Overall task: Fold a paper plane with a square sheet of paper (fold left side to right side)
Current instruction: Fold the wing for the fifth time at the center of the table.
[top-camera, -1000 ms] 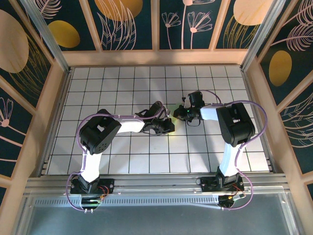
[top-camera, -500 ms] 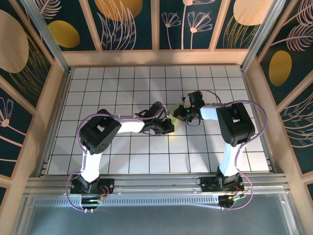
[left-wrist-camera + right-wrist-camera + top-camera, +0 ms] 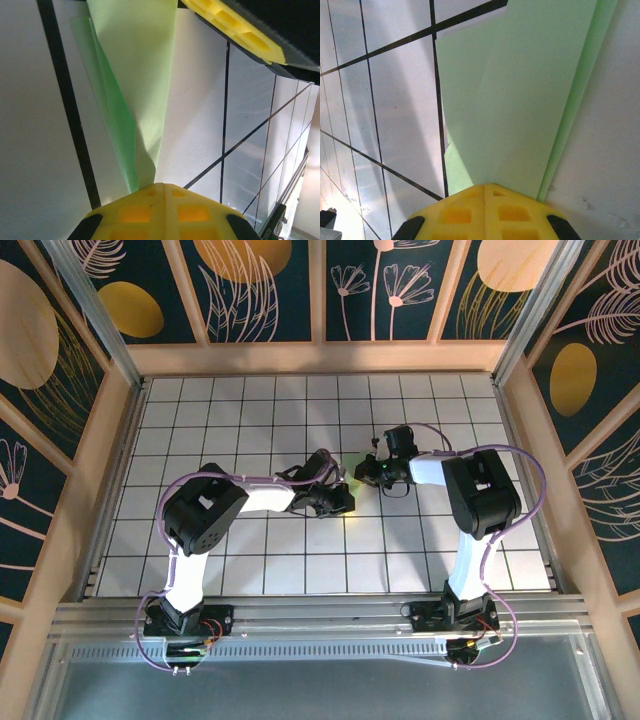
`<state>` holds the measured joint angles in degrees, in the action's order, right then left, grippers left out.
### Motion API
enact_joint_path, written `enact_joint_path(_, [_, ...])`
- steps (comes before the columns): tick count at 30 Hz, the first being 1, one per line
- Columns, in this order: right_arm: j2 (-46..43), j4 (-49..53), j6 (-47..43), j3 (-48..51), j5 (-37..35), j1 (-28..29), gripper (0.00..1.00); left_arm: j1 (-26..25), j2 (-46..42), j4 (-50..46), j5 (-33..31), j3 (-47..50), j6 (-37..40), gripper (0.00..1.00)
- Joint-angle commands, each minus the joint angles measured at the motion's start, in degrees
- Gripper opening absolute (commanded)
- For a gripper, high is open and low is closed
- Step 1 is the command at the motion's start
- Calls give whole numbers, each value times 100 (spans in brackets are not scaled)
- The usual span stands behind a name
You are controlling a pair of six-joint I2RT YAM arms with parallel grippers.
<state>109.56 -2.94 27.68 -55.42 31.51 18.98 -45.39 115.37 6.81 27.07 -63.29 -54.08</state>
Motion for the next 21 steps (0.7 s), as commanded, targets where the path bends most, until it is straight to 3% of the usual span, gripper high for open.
enact_joint_path(1, [461, 740, -129, 157, -655, 99, 0, -31, 53, -162, -3, 73, 40, 5])
enact_joint_path(21, [461, 801, -132, 137, -698, 117, 0, -117, 234, -235, -47, 44, 79, 5])
